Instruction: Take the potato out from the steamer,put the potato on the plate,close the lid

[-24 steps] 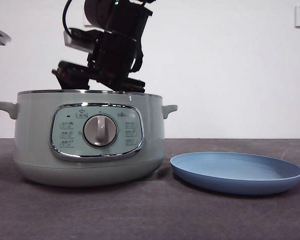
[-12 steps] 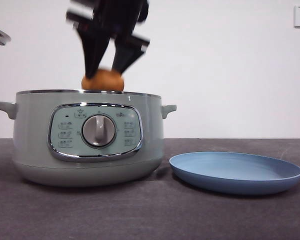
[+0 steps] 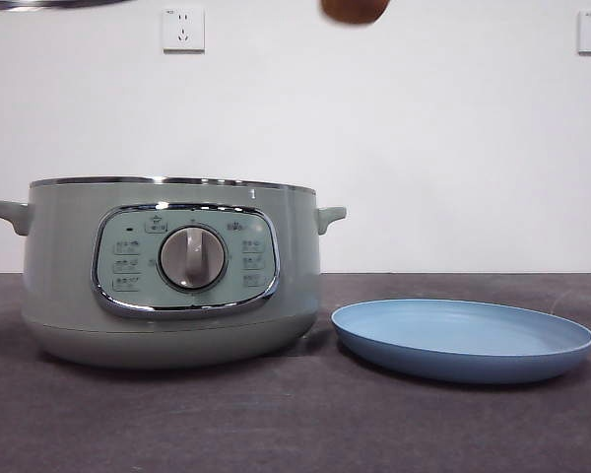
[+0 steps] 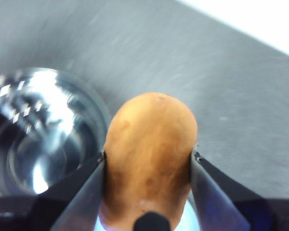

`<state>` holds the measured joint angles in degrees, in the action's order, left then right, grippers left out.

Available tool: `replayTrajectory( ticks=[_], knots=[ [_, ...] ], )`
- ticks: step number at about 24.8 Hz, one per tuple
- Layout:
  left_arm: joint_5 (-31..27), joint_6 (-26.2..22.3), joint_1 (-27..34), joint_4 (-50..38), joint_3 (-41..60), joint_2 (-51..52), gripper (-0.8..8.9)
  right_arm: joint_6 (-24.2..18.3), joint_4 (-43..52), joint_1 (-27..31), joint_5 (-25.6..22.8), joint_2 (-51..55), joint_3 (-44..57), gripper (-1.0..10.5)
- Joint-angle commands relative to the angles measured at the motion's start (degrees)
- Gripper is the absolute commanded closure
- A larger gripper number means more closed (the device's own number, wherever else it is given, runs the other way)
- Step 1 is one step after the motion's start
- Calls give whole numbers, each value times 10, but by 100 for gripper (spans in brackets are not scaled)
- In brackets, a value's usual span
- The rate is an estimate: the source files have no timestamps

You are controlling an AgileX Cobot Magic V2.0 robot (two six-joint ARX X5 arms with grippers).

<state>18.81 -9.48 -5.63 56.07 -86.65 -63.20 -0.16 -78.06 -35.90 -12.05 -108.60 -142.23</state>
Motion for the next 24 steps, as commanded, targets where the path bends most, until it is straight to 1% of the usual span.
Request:
replayTrajectory(
  ticks=[1, 2, 5, 6, 10, 12, 17, 24],
  knots=[
    [49, 25, 0, -68, -6, 0, 822, 20, -11, 24, 15, 28, -1, 955],
    [58, 34, -1, -83, -6, -2, 822, 21, -11, 37, 16, 41, 1, 955],
    [58, 49, -6, -106, -6, -8, 822, 23, -13, 86, 17, 68, 7, 956],
    [58, 53, -9, -111, -6, -12, 822, 25, -13, 104, 28, 71, 11, 956],
    [73, 54, -18, -115, -6, -24, 822, 25, -13, 147, 110, 71, 33, 956],
    [80, 54, -25, -116, -6, -32, 822, 25, -13, 160, 129, 71, 57, 956],
    [83, 63, -46, -119, -6, -56, 822, 25, -13, 163, 153, 71, 151, 955],
    [83, 68, -68, -131, -6, -87, 822, 16, -5, 140, 151, 69, 329, 955]
  ],
)
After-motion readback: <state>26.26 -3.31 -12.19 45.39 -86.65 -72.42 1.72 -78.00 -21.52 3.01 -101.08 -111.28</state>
